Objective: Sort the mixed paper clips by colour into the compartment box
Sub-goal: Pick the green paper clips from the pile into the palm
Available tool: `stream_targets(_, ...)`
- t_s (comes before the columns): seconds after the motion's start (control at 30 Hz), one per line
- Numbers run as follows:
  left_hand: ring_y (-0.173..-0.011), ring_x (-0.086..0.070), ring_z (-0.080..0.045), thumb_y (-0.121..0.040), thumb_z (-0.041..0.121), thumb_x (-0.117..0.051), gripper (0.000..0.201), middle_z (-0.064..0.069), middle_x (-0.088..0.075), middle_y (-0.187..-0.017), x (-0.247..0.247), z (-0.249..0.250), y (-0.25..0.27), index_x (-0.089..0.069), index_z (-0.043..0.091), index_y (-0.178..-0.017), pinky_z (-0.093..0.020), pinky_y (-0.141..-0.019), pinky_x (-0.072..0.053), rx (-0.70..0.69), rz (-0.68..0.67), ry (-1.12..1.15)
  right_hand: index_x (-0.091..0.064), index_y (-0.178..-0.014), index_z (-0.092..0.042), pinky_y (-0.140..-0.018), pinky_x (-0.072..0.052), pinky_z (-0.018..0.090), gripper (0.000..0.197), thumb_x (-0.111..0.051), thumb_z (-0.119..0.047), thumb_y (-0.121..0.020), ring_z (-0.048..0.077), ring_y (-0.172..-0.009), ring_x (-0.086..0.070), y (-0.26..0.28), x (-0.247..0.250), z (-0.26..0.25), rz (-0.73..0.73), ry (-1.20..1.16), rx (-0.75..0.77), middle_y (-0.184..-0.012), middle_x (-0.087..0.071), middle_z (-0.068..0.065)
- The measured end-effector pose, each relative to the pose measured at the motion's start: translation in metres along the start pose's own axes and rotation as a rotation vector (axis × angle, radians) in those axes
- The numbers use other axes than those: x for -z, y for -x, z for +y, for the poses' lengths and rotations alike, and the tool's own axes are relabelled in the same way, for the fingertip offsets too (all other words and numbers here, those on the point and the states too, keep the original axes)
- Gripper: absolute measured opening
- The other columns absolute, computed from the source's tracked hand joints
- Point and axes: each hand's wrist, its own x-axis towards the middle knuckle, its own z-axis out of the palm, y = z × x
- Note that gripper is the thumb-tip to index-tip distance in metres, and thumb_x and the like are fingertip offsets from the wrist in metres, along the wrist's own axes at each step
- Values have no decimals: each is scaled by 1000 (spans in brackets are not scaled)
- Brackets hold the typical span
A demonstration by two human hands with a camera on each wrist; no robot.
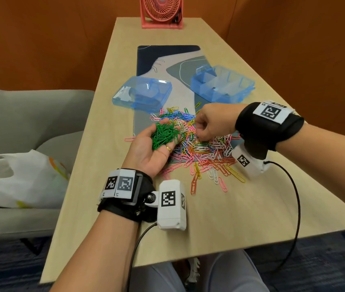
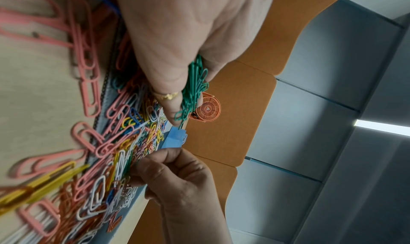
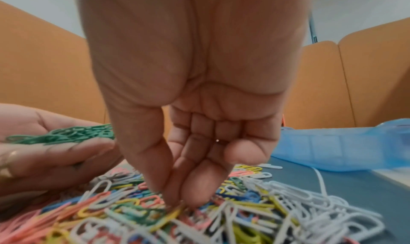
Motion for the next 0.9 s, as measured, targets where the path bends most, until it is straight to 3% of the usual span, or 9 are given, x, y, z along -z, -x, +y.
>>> stream_targets(0.1,-84,-60,-30,-99,8,-37,26,-19,-58,-97,0,0,0,-59,-1,-89,-39,-84,-48,2,1,-6,-68,-77,-13,-64,-49,25,2,-69,-14,-79,10,-66,-59,1,5,3,-2,-53,-1,-77,-71,2)
stream_targets(0.2,-84,-60,-29,-99,9,-36,26,-18,-58,-94,-1,0,0,-58,-1,-89,-38,-84,-48,-1,0,-15,-71,-81,-14,-73,-51,28,7,-75,-19,-77,10,-71,-60,2,6,0,-28,-55,16,-81,-71,-1)
stream_targets(0.3,-83,-60,-29,-98,8,-36,26,-19,-58,-93,-1,0,1,-58,-1,-89,-38,-84,-48,-3,0,-16,-67,-73,-21,-64,-46,20,12,-80,-21,-73,3,-65,-56,4,2,-4,-77,-8,8,-69,-64,-11)
stream_targets(0.5,-83,-60,-29,-99,9,-35,27,-19,-59,-90,-1,-1,1,-58,0,-88,-38,-83,-48,-3,7,-27,-62,-64,-22,-61,-44,21,19,-77,-18,-74,3,-59,-51,4,0,-4,-79,31,26,-62,-60,-10)
stream_targets(0.73,-84,-60,-29,-99,9,-35,27,-19,-58,-91,-2,0,2,-58,1,-87,-37,-81,-48,-4,7,-37,-64,-76,-13,-60,-43,17,7,-64,-9,-82,7,-62,-66,4,7,-2,-105,-48,9,-67,-69,-6)
stream_targets(0.8,-83,-61,-29,-100,10,-35,27,-20,-59,-91,-1,0,1,-58,1,-87,-37,-79,-49,-7,11,-46,-66,-82,-9,-61,-44,16,2,-64,-8,-82,5,-60,-65,3,9,-3,-90,-61,2,-72,-71,-3)
stream_targets(0.9,-82,-61,-28,-99,10,-35,27,-19,-59,-90,-1,0,2,-58,1,-87,-37,-80,-49,-7,13,-50,-70,-92,-9,-57,-42,16,13,-67,-9,-80,3,-58,-56,0,10,-3,-23,-19,-2,-80,-70,1)
